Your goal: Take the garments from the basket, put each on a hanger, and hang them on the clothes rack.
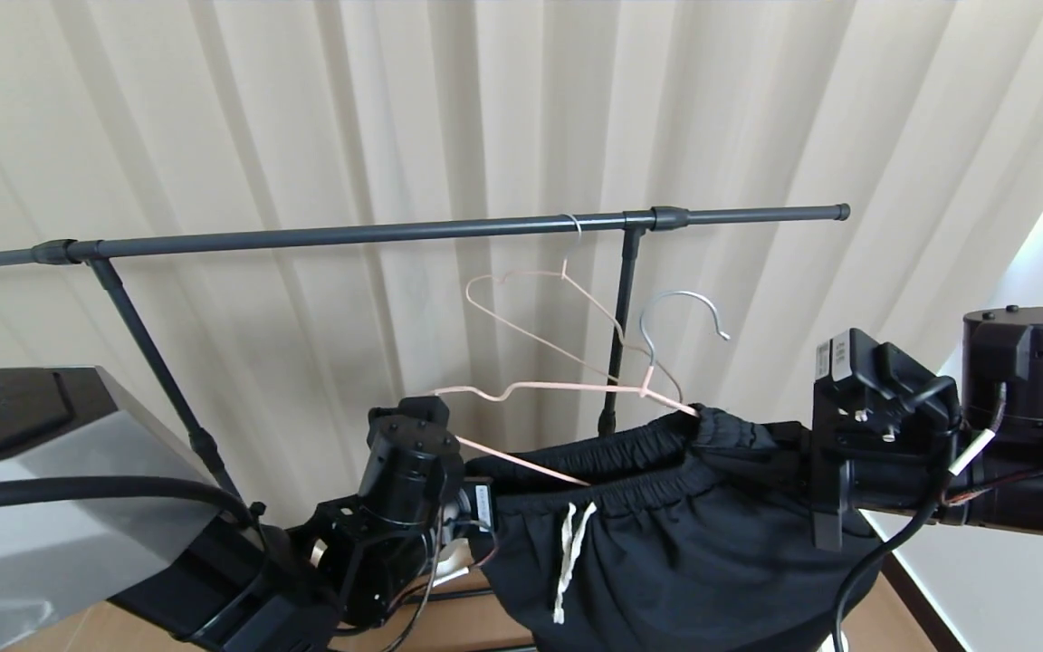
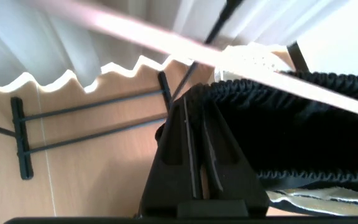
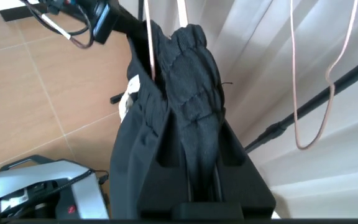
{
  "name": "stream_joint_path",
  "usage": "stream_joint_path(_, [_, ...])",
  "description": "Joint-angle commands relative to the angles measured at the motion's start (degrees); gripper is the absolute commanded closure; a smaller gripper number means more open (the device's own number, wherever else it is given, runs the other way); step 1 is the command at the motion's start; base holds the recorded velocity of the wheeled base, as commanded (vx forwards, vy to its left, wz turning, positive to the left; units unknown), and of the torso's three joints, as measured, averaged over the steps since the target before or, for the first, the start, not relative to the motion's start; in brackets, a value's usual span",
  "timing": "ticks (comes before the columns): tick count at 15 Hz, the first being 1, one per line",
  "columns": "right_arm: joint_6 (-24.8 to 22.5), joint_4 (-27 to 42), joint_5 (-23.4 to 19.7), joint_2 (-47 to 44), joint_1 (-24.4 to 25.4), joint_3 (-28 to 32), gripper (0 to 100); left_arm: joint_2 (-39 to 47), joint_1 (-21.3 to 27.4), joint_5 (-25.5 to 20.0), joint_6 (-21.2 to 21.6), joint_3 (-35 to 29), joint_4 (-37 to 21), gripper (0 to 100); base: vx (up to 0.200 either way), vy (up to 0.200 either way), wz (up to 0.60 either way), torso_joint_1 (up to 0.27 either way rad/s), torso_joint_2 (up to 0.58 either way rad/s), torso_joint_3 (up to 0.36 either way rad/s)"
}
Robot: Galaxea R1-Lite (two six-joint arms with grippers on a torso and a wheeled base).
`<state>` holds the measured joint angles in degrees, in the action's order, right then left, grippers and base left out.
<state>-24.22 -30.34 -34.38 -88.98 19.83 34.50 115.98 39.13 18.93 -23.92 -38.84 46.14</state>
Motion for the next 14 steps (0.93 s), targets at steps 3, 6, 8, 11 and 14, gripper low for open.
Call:
stream_joint_path(3, [-0.04, -7.27, -2.19, -2.78, -2.52, -5.5, 100, -1.99, -2.57, 0.05, 0.36, -0.1, 0.0, 100, 0.0, 0.0, 0.0, 0.0, 0.0, 0.0])
stream_joint_path(6, [-0.04, -7.89, -2.27, -3.04, -3.66, -6.02, 100, -2.34, -4.42, 0.05, 0.45, -0.62, 0.0, 100, 0.0, 0.0, 0.0, 0.0, 0.0, 0.0])
stream_joint_path(8, [-0.3, -7.89, -2.19, -3.13, -3.93, -6.29, 100, -2.43, -6.44, -0.12, 2.65, -0.89, 0.09, 100, 0.0, 0.0, 0.0, 0.0, 0.0, 0.0])
stream_joint_path(11, [-1.62, -7.8, -2.1, -3.83, -4.01, -6.73, 100, -2.87, -8.11, -0.39, 4.32, -2.21, 0.0, 100, 0.0, 0.0, 0.0, 0.0, 0.0, 0.0])
stream_joint_path(14, [-4.69, -7.8, -2.01, -4.71, -4.37, -7.34, 100, -2.78, -9.42, -0.47, 5.99, -3.96, -0.09, 100, 0.0, 0.0, 0.0, 0.0, 0.0, 0.0])
